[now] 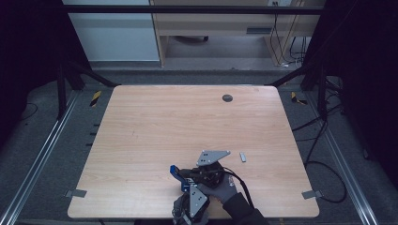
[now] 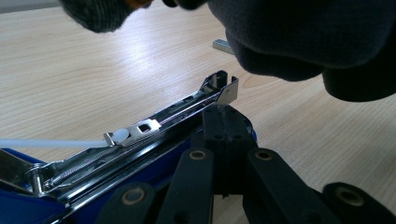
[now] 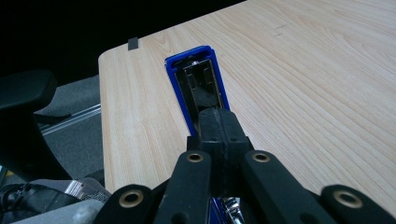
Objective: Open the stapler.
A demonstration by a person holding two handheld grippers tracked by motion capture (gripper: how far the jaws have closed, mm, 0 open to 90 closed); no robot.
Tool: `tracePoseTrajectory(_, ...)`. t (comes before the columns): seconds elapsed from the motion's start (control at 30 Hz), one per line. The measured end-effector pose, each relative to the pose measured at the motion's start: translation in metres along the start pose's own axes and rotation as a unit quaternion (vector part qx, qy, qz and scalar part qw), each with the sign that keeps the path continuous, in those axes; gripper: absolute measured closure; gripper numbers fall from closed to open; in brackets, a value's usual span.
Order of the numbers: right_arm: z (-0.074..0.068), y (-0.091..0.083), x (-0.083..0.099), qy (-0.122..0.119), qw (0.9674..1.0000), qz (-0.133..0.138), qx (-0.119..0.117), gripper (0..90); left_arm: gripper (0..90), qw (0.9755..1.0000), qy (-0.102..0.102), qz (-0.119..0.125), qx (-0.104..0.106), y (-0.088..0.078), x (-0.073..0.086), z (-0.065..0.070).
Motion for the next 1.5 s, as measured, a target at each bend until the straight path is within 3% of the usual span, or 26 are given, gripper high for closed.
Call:
tracePoseTrajectory(0.87, 0.002, 0.004, 0.0, -0.003, 1.0, 0.004, 0.009, 90.0, 90.0, 1.0, -0.005, 0.004, -0.003, -0.001, 0.001, -0.001)
tracePoseTrajectory(1.5, 0.004, 0.018, 0.005, 0.008, 0.9999, -0.012, -0.005, 90.0, 90.0, 0.9999, -0.007, 0.006, -0.003, -0.001, 0.001, -0.001)
Point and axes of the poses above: each handheld gripper's, and its own axes: y roughly forward along the jaws, x roughly out of its underside, z roughly to its right, the point moved 6 cm from there along y, roughly forward along the jaws, and after that the axes turned 8 degrees about z, right-handed, at the moved point
